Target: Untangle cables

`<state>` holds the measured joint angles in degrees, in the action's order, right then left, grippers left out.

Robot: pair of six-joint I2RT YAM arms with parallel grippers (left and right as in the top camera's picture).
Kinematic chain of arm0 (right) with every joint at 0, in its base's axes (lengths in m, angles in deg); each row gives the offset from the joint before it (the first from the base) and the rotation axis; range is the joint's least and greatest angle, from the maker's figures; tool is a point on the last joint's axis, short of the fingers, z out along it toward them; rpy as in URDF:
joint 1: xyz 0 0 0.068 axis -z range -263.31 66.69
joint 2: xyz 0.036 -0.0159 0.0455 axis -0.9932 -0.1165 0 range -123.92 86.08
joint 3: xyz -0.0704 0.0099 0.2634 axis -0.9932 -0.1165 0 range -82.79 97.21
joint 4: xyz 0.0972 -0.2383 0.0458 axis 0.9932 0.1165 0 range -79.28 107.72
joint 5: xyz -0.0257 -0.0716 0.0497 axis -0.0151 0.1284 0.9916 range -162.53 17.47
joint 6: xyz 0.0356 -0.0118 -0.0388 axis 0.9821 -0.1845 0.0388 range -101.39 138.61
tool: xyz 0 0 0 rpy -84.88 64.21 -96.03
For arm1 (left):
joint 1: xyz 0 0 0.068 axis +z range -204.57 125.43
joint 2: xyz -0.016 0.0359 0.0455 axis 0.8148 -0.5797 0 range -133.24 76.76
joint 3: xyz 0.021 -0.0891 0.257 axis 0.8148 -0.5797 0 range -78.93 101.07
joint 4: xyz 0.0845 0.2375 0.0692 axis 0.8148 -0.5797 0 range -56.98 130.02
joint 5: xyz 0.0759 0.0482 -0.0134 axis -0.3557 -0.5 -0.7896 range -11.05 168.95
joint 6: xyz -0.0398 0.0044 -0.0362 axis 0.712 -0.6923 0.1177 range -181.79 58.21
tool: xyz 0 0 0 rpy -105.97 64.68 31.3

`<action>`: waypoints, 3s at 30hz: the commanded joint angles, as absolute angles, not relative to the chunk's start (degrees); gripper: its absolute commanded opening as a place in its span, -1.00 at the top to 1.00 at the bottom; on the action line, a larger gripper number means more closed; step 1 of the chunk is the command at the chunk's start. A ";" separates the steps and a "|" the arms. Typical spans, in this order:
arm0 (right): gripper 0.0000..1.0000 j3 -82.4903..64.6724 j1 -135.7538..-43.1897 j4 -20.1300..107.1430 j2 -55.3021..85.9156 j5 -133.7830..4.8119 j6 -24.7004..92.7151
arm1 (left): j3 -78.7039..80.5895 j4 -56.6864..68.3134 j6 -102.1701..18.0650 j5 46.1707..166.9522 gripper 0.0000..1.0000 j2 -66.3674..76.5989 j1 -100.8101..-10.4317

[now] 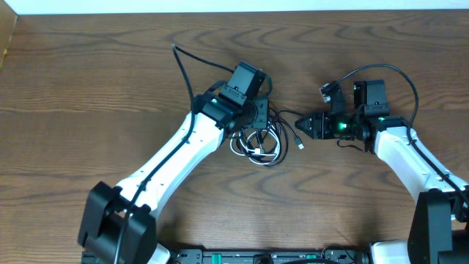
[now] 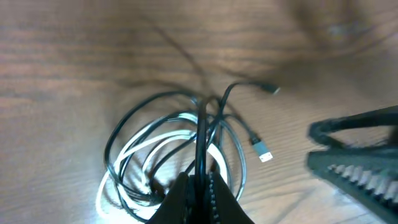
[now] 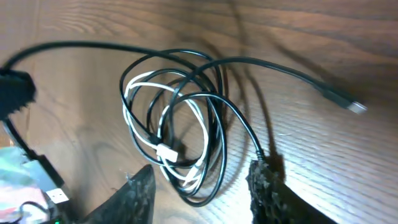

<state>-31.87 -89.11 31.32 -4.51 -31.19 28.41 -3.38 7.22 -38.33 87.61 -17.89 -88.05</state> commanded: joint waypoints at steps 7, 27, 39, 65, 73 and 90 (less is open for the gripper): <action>-0.05 -31.48 -91.14 30.86 -3.92 -28.59 25.09 | -3.14 14.11 -44.93 87.46 0.85 -5.71 -87.96; -0.09 -31.48 -97.13 29.81 -3.94 -36.15 24.74 | -3.14 23.33 -45.58 84.18 0.85 16.65 -87.96; -0.13 -31.48 -101.39 28.22 -3.94 -44.61 25.02 | -3.17 26.59 -49.58 80.55 0.85 20.67 -87.96; -0.10 -31.48 -103.10 0.18 -3.92 -16.78 33.31 | -3.17 40.07 -49.49 80.38 0.85 18.15 -87.96; -0.11 -31.48 -105.98 -0.55 -3.92 -19.93 29.26 | -3.17 40.77 -46.11 80.42 0.85 18.15 -87.96; -0.08 -31.48 -111.67 -7.67 -3.94 -42.20 29.22 | -3.17 40.34 -43.48 81.49 0.85 20.43 -87.96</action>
<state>-31.87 -110.95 -6.73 -4.51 -39.36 29.66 -3.49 40.01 -43.77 81.38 19.44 -88.05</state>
